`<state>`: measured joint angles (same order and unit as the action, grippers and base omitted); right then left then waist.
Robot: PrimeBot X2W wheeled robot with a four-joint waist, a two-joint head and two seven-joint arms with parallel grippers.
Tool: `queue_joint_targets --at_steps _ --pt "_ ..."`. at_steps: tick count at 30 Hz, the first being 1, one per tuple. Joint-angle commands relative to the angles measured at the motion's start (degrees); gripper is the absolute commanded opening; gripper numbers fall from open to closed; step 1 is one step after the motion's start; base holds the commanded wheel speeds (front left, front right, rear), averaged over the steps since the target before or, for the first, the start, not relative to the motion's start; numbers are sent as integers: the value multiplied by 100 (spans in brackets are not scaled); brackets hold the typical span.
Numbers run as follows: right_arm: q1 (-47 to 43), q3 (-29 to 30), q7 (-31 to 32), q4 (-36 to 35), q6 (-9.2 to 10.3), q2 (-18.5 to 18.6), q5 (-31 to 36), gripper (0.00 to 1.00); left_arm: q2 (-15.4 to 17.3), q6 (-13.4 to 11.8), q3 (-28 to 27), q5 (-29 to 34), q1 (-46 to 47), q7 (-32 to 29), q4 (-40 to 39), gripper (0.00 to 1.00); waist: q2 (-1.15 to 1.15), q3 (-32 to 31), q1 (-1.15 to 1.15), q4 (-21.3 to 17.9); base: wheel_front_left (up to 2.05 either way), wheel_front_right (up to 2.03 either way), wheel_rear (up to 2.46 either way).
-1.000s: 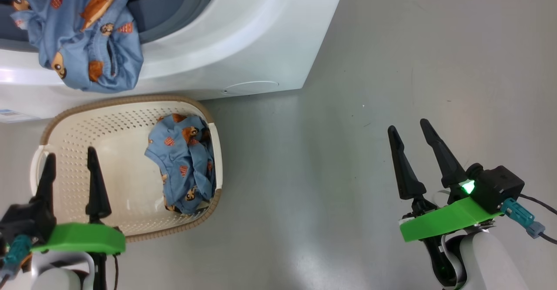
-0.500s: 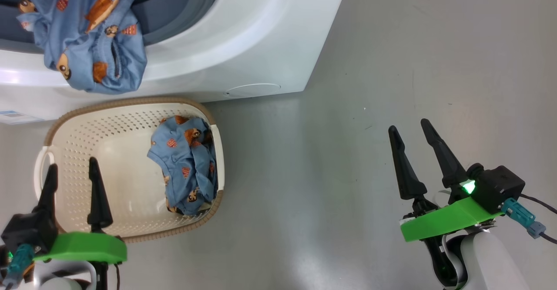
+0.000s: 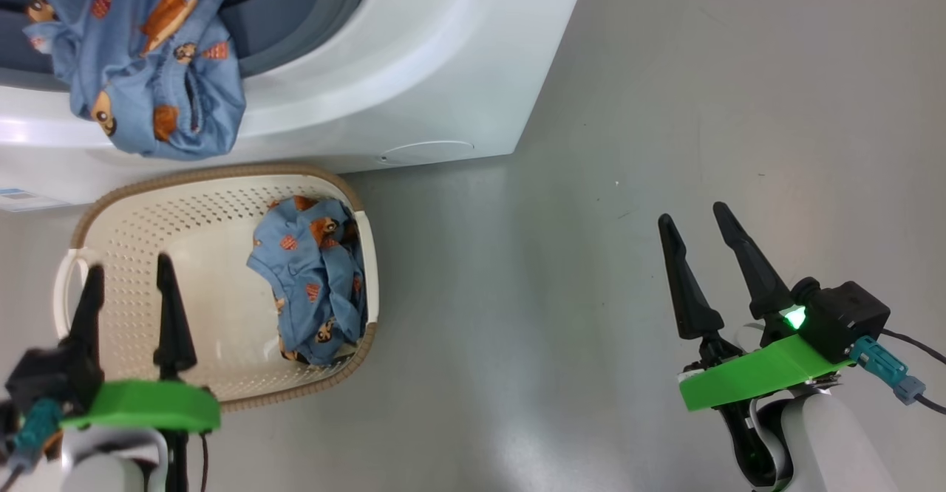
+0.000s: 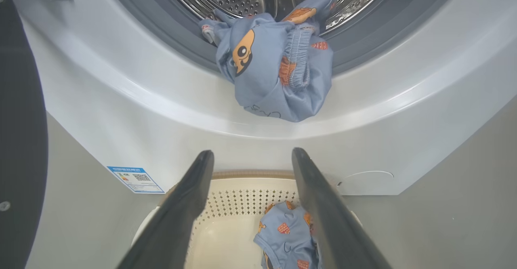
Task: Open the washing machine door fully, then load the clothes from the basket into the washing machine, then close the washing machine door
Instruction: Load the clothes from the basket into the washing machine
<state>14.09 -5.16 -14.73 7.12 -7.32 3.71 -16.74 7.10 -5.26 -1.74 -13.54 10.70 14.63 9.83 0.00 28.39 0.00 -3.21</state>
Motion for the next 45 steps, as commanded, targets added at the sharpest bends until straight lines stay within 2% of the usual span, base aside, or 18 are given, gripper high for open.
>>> queue_joint_targets --at_steps 1,9,17,25,35,42,43,45 --pt "-100 -163 -27 -106 -17 -5 38 100 153 36 -139 -3 193 36 -94 100 0 19 0 -16 0 0 0" --pt "-49 -214 -27 -80 -17 -22 6 100 262 172 -55 -23 885 32 225 100 0 72 0 -106 0 0 0" --pt "-24 -221 -27 -79 -17 -42 -20 100 473 322 30 -60 1772 -130 946 100 0 174 0 -208 0 0 0" --pt "5 -252 -27 -60 -17 -59 -47 100 651 575 23 -241 2346 -232 1614 100 0 290 0 -309 0 0 0" --pt "34 -288 -27 -29 -17 -77 -121 100 862 588 63 -267 3070 -478 2295 100 0 523 0 -444 0 0 0" --pt "105 -349 -27 -4 -17 -81 -185 100 885 580 219 -206 3521 -625 2654 100 0 642 0 -515 0 0 0" --pt "114 -358 -27 2 -17 -81 -199 100 889 573 239 -191 3567 -615 2693 95 0 646 0 -523 0 0 0" --pt "129 -366 -27 17 -17 -82 -225 100 905 573 280 -163 3654 -580 2766 0 0 653 0 -535 0 0 0"
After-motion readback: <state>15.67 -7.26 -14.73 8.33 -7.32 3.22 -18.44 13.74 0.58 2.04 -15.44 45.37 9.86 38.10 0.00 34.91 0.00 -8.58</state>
